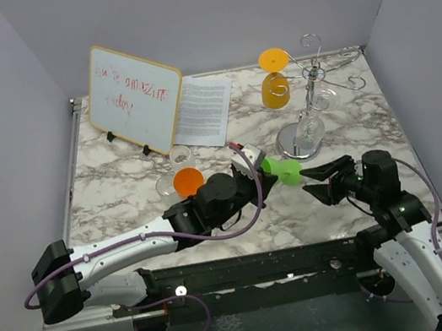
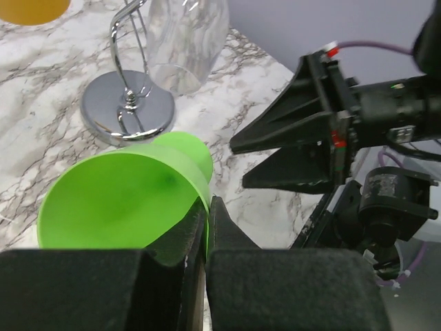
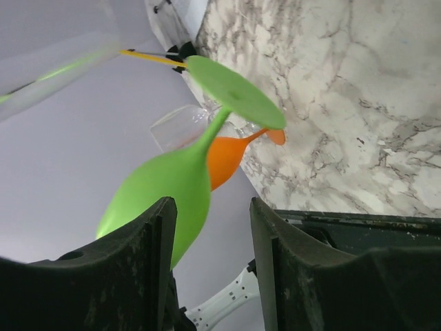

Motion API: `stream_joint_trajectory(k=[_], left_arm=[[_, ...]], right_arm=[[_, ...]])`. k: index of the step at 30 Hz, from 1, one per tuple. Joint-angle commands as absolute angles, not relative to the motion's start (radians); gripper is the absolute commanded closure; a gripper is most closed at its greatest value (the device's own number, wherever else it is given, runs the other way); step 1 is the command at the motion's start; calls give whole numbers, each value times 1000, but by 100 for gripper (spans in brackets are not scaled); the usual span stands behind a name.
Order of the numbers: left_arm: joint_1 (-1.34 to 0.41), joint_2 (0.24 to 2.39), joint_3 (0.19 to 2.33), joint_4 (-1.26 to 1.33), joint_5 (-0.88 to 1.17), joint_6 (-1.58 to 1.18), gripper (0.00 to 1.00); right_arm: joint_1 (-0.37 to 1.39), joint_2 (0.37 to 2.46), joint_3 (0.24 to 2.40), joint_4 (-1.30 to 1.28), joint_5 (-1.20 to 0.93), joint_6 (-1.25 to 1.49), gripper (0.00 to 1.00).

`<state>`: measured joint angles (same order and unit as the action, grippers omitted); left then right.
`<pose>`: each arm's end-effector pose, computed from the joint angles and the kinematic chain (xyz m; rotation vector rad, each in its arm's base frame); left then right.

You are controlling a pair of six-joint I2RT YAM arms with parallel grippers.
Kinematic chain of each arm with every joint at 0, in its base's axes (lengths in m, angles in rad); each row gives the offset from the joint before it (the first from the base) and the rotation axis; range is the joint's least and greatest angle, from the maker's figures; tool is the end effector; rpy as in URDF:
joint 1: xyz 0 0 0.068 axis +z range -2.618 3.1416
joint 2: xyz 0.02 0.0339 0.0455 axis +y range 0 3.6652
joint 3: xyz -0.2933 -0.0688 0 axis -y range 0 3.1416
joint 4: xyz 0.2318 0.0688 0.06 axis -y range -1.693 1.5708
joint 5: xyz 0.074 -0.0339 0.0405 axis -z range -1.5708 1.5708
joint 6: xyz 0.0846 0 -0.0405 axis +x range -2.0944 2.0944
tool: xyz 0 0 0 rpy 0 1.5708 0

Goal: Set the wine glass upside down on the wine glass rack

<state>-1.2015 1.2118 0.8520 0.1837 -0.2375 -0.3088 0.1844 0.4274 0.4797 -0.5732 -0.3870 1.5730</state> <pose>0.1300 -0.2808 0.3353 0.6215 1.7200 -0.8868 0.1058 0.0522 0.2313 1.3220 2.0121 1.3658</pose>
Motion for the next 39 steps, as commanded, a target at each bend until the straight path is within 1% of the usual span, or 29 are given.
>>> stream_joint_trajectory(k=[1,6,10,16,23,25,26,30,34,36,38,39], left_arm=[[-1233,1256,863,299,-227,-286,100],[-1262,1326,900,336,-232,-268,100],[-1277,1348,907,360,-240,-261,100],[-1291,1345,888,409,-225,-264,100],[-1307,1361,870,466,-212,-276,100],[-1309,1366,867,475,-215,-282,100],[-1311,1368,865,480,-217,-283,100],[-1314,1369,855,492,-215,-289,100],[-1314,1367,841,502,-214,-300,100],[-1315,1365,833,505,-226,-316,100],[-1314,1362,826,505,-234,-331,92],[-1314,1360,823,505,-237,-339,87]], right_arm=[[190,475,418,-533,-451,1678,47],[191,524,398,-443,-467,1721,47],[191,518,407,-463,-422,1739,47],[190,498,397,-499,-377,1771,54],[190,547,404,-447,-381,1788,56],[190,569,411,-437,-383,1783,60],[190,576,414,-436,-383,1782,63],[190,581,407,-395,-378,1787,84],[190,557,407,-397,-347,1787,98],[191,554,404,-399,-341,1783,99],[191,552,403,-406,-335,1769,99],[190,552,403,-410,-331,1759,99]])
